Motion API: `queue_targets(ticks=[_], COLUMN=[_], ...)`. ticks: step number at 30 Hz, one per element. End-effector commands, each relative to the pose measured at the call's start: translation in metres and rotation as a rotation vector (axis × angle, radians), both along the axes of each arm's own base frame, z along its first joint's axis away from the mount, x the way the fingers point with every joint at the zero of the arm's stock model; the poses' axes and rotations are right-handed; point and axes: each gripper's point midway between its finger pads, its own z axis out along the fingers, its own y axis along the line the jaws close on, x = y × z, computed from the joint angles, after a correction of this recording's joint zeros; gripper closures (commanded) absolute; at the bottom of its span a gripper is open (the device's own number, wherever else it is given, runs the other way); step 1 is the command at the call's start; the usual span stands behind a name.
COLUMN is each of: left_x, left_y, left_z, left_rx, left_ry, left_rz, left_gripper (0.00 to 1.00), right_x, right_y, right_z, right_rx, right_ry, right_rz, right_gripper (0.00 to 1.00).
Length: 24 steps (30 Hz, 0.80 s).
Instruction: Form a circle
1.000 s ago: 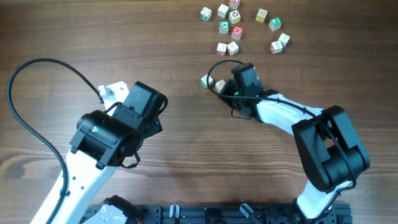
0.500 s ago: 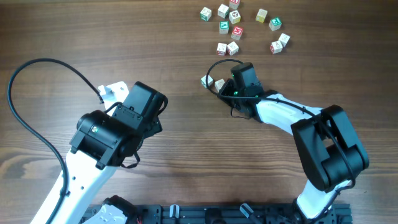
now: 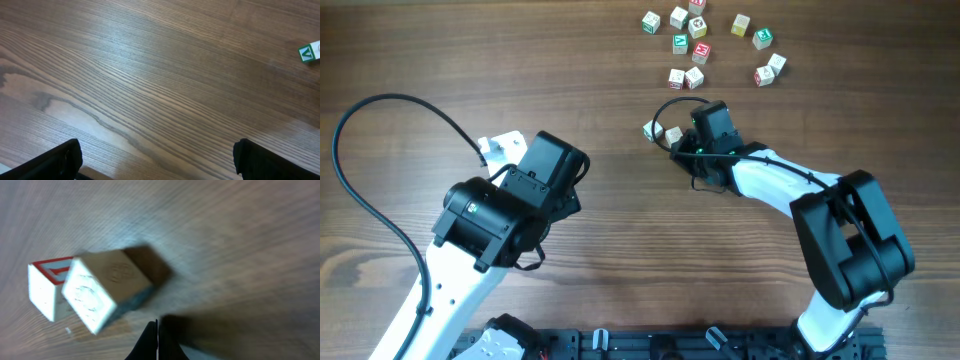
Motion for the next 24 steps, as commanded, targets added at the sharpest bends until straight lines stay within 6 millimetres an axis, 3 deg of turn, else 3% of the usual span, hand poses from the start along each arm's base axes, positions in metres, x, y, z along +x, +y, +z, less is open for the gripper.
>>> queue_targets(ticks=[1,11,18,24], left_x=[-0.001,-0.001,-0.001,-0.001], left_y=[0.002,0.002,0.002,0.002], left_z=[0.000,0.000,0.000,0.000], left_rx=[0.004,0.004,0.004,0.004], left_ry=[-0.001,-0.001,-0.001,-0.002], left_rz=[-0.001,-0.001,-0.001,0.000], left_gripper=[0.00,0.00,0.00,0.00], right_x=[-0.009,0.014,0.029,0.031], right_y=[-0.038,-0.048,-0.028,-0.023], right_z=[-0.018,-0.010,-0.009,-0.007], right_rx=[-0.132,-0.144,-0.077,-0.063], right_ry=[0.052,-0.041,-0.110,-0.123], right_rz=[-0.157,-0.225,-0.133,-0.109], right_gripper=[0.96,0.96,0.95,0.95])
